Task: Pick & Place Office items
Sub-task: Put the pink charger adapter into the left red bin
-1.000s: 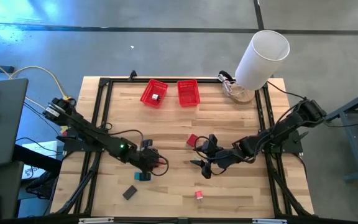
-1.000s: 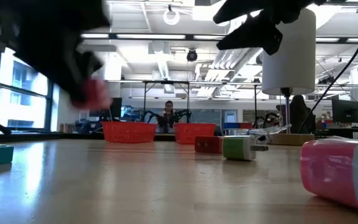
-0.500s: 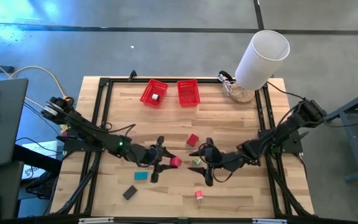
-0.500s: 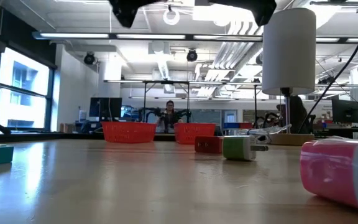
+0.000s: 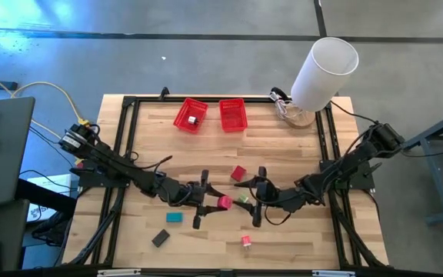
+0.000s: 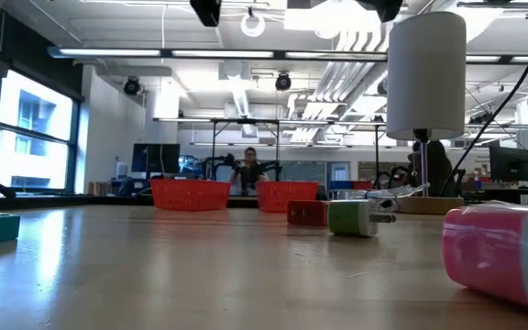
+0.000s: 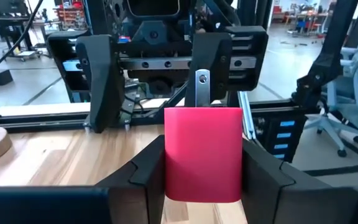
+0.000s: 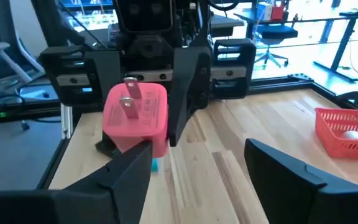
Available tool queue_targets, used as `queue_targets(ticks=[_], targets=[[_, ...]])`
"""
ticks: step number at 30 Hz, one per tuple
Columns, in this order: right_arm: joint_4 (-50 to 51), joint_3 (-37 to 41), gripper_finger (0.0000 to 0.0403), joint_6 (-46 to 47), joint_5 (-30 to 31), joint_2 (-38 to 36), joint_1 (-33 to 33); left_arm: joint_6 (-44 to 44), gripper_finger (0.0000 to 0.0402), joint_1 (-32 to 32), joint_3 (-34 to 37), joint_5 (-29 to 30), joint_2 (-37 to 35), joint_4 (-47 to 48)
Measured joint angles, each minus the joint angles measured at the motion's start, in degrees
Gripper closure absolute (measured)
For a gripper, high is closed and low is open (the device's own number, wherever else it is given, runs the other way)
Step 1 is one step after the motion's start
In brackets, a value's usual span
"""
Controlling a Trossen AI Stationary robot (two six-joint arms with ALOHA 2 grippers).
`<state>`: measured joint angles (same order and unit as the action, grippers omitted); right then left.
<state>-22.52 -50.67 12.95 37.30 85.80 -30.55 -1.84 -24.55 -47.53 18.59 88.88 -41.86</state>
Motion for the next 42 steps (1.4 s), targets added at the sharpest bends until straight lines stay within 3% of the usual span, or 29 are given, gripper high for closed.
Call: queue_targets(ticks=[6,26,35,42], targets=[[-0.72,0.0,0.0156,-0.79,-7.9,-0.01,0.02,0.99,0.0261,0.19,0.0,1.06,0.11,-1.11],[-4.81,-0.02,0.0156,-7.24,-7.86,-0.02,2.16,0.2,0.0261,1.74,0.0,-0.32,0.11,-2.13],[-6.89,-0.02,0.0156,-8.22,-13.36,-0.02,4.65,0.97,0.0261,1.7,0.0,-0.72,0.11,-2.26],[-11.77,-0.05,0.0156,-8.65,-15.73,4.34,6.05,1.0,0.0261,2.01,0.09,-1.39,0.11,-1.51]])
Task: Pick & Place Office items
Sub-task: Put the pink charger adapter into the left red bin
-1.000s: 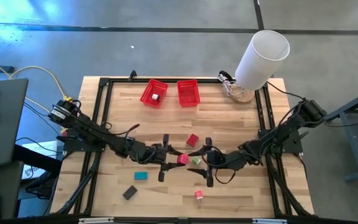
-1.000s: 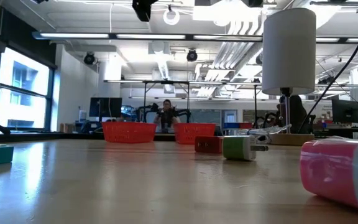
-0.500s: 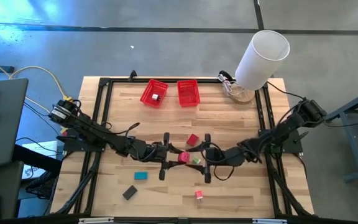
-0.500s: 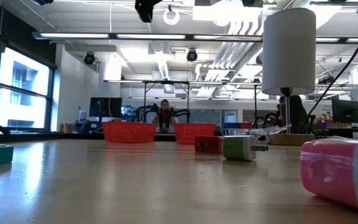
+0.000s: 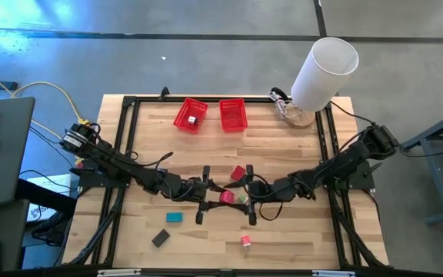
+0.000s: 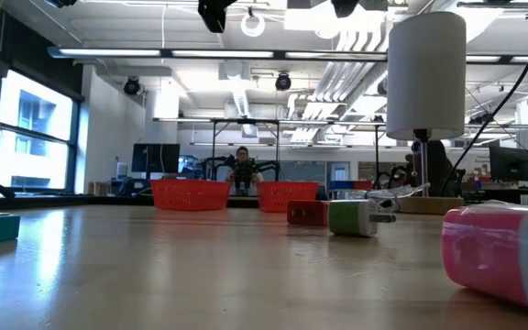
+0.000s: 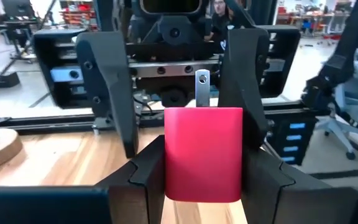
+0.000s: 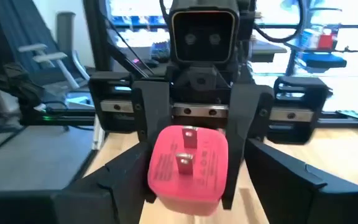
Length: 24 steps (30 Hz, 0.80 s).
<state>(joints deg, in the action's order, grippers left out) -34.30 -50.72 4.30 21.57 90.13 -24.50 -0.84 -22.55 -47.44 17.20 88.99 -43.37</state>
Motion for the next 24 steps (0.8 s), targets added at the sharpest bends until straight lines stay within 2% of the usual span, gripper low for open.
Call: queue_targets(ticks=[9,18,24], targets=[[-5.01,0.0,0.0156,-4.98,0.08,2.04,-0.38,0.13,0.0261,-0.13,0.08,0.17,0.0,0.04],[-5.66,0.0,0.0158,-8.65,3.45,2.09,-1.42,0.42,0.0261,-0.04,-0.02,0.93,0.0,-0.01],[-7.89,-0.02,0.0194,-9.27,3.43,2.11,-1.57,1.61,0.0261,-0.53,-0.02,0.93,0.0,-3.02]])
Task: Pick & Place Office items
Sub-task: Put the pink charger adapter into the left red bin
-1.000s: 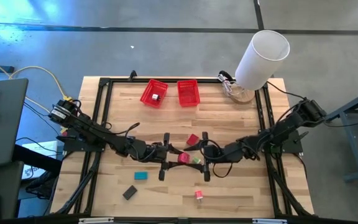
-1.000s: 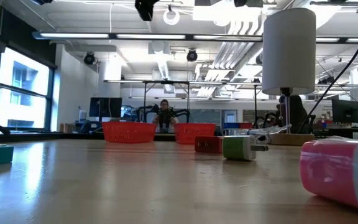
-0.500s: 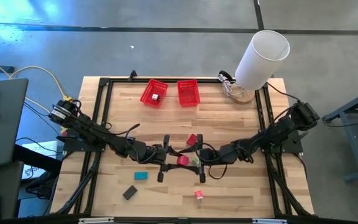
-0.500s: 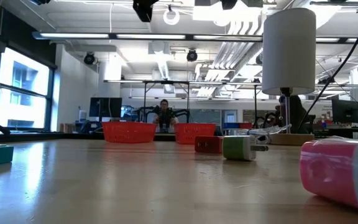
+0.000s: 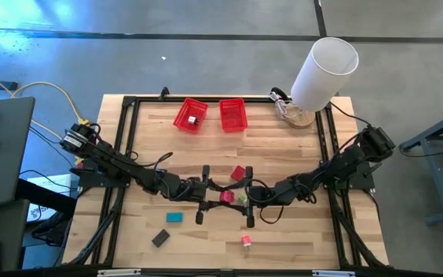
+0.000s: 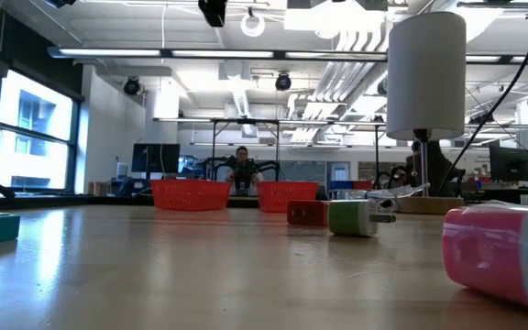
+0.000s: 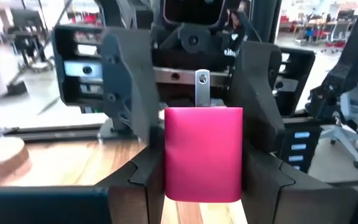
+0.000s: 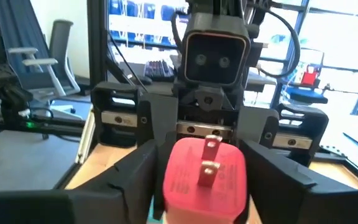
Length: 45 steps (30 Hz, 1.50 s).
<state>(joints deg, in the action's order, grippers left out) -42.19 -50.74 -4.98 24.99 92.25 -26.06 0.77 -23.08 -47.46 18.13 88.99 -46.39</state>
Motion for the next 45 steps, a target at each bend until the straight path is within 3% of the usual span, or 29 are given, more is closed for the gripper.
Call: queue_targets(ticks=[7,20,26,38,45], targets=[[-2.18,-0.05,0.0256,-3.47,0.78,0.0,-1.12,3.52,0.0261,-0.76,0.0,0.07,0.0,-2.25],[-1.82,-0.04,0.0255,-3.87,0.74,0.0,-1.27,4.13,0.026,-0.78,-0.02,-0.04,0.0,-2.29],[-1.36,0.0,0.0256,-4.69,-0.03,0.0,-1.33,3.68,0.0213,-0.81,-0.04,-0.79,0.0,-2.28],[-0.47,0.07,0.0256,-1.52,0.49,-0.04,-1.39,2.08,0.0204,-0.85,-0.07,0.01,-0.02,-0.57],[3.91,0.11,0.0256,-1.13,7.78,-2.08,-3.32,1.96,0.0203,-0.82,-0.11,1.57,-0.11,-0.02]])
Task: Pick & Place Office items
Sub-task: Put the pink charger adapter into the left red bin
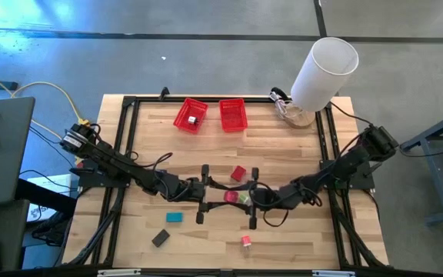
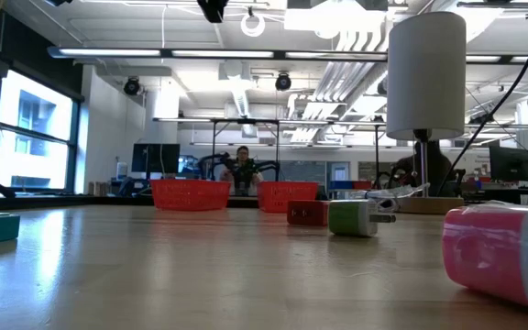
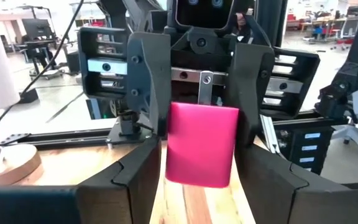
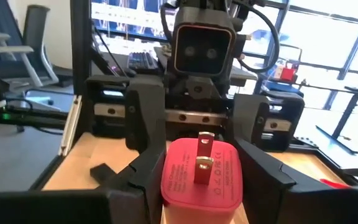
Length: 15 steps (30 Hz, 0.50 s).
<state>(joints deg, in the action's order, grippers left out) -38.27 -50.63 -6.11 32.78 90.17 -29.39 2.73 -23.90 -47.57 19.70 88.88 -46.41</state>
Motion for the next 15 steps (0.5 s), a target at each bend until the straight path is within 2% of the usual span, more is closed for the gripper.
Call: queue_targets(ticks=[15], targets=[[2.05,0.07,0.0257,-1.68,11.67,-1.67,-5.26,-0.13,0.0202,-0.04,-0.07,1.68,-0.04,1.14]])
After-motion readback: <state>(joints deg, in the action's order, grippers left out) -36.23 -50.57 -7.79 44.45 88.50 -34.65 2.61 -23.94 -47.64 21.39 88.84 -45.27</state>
